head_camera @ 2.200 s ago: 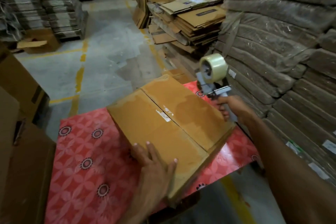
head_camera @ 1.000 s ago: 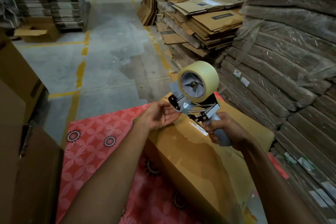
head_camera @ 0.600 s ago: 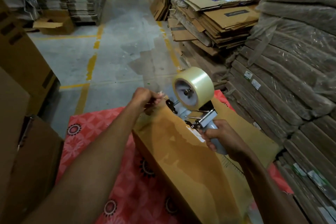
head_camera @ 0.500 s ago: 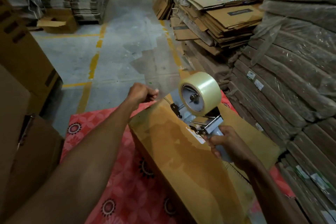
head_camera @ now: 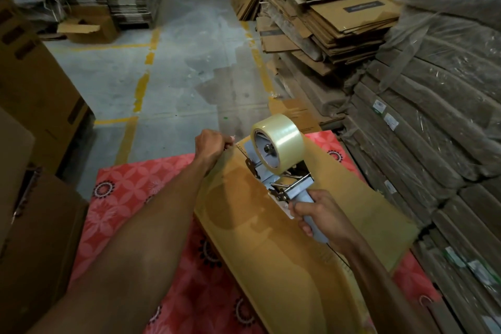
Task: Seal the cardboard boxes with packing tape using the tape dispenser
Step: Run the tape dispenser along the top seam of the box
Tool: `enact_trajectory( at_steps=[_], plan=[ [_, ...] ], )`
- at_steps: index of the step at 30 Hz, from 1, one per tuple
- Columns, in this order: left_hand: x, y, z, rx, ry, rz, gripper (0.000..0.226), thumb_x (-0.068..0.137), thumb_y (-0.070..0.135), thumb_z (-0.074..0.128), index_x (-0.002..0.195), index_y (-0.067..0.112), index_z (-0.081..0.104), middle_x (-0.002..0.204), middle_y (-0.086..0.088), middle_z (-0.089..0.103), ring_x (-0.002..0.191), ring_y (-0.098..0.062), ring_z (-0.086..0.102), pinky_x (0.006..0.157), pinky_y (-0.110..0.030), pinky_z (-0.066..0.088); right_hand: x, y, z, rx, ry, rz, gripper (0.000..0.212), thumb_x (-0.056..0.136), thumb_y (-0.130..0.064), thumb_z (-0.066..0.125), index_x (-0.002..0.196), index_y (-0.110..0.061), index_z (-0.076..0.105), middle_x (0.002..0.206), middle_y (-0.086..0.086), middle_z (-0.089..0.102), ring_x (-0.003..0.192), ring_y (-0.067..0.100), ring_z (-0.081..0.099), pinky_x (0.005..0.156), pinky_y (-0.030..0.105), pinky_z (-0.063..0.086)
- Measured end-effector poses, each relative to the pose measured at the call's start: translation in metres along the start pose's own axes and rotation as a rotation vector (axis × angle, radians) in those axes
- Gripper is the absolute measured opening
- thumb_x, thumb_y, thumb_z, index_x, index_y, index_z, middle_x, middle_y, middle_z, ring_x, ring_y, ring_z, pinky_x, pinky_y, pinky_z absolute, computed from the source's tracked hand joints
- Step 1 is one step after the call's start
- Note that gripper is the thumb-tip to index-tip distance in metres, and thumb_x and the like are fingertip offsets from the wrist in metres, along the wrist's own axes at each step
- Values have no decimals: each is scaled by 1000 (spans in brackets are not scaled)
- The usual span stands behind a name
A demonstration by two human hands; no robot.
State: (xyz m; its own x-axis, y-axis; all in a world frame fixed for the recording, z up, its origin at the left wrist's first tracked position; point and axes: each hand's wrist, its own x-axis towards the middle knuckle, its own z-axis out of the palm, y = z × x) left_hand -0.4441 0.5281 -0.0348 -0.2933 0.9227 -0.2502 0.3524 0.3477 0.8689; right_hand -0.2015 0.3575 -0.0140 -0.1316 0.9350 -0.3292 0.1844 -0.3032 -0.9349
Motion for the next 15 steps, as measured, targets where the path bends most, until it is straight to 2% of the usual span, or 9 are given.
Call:
enact_trajectory(
  at_steps=[1, 5, 8, 10, 12, 14, 15],
  plan=[
    [1, -1, 0, 18, -6, 4, 9, 84, 19, 79, 80, 12, 81, 74, -2, 75, 75, -17, 70, 72, -28, 56, 1, 1, 0, -1, 0, 4, 33, 69, -15, 61, 85, 15, 58, 66, 17, 51, 45, 21, 43, 45, 28, 34],
    [4, -4, 0, 123, -41, 16, 20, 81, 30, 81, 86, 10, 80, 82, -1, 73, 75, -13, 65, 61, -24, 49, 2, 0, 0, -13, -1, 27, 36, 67, -16, 62, 83, 16, 56, 65, 14, 52, 46, 20, 44, 44, 27, 34],
    [8, -4, -3, 227, -105, -58, 42, 79, 46, 82, 82, 6, 71, 87, -5, 67, 83, -21, 65, 71, -32, 54, 3, -2, 1, -45, 1, 44, 29, 66, -17, 61, 76, 10, 56, 64, 14, 51, 47, 21, 44, 45, 28, 34],
    [8, -5, -5, 337, -93, -55, 54, 79, 54, 80, 94, 4, 68, 97, -7, 66, 93, -25, 64, 77, -36, 52, 4, -3, 2, -51, 9, 47, 26, 67, -16, 62, 75, 9, 57, 63, 12, 52, 48, 22, 44, 45, 29, 34],
    [-2, -4, -1, 404, 35, 106, 44, 86, 47, 77, 107, 10, 68, 105, -9, 67, 98, -26, 63, 81, -36, 51, 4, -2, 2, -53, 20, 54, 24, 72, -11, 62, 76, 11, 55, 62, 11, 52, 49, 23, 44, 46, 31, 34],
    [-16, -4, 10, 410, 81, 287, 29, 98, 41, 62, 100, 13, 70, 96, -9, 70, 88, -27, 64, 73, -33, 50, 5, -2, 2, -62, 30, 54, 15, 77, -5, 62, 73, 8, 56, 61, 10, 53, 49, 23, 44, 45, 31, 33],
    [-23, -5, 17, 450, 42, 342, 31, 102, 40, 53, 95, 13, 68, 90, -10, 68, 83, -29, 63, 68, -32, 46, 6, -2, 3, -65, 35, 57, 11, 78, -4, 62, 71, 3, 57, 61, 10, 53, 48, 23, 44, 45, 31, 33]
  ],
)
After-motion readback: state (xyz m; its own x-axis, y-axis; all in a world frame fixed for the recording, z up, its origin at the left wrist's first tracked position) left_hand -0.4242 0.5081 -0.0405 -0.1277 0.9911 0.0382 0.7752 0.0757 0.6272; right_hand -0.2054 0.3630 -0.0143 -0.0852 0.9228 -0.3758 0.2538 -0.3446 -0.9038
